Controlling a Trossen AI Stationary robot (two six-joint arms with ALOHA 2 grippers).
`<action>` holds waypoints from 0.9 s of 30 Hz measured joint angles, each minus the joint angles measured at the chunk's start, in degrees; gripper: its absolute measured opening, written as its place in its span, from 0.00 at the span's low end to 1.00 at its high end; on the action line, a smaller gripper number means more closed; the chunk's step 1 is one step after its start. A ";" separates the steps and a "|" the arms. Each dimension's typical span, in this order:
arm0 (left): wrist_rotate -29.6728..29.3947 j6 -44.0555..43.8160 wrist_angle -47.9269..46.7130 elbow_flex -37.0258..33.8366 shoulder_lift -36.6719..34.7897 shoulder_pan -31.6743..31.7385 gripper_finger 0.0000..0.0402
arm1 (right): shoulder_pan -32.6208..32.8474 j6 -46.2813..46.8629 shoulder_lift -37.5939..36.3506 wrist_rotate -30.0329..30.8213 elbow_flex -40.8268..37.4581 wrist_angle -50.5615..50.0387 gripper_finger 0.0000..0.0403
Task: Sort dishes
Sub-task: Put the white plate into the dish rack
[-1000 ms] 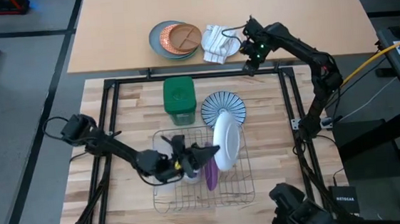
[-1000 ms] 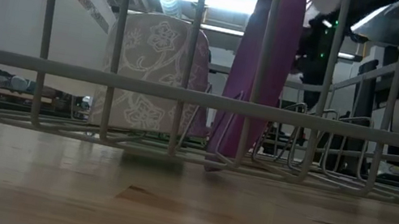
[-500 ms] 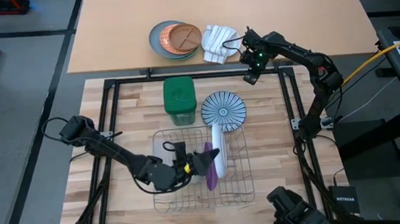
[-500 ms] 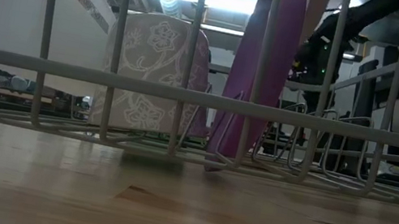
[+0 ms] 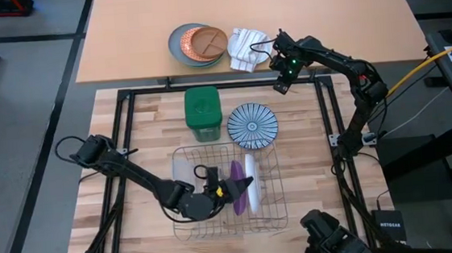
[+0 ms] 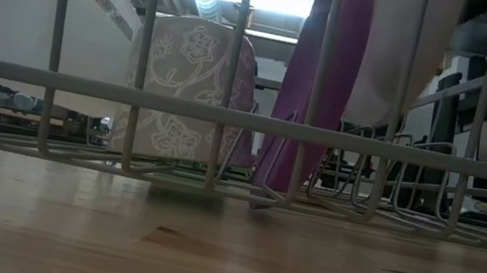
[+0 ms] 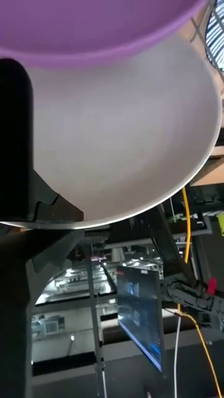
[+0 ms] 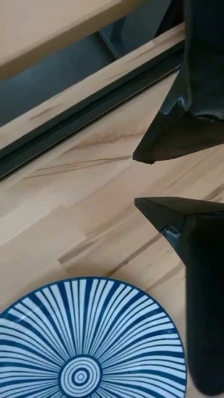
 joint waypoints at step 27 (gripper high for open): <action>4.70 -5.73 -11.87 0.00 -0.01 1.56 0.00 | 0.00 0.18 -0.03 -0.04 0.02 -0.15 0.26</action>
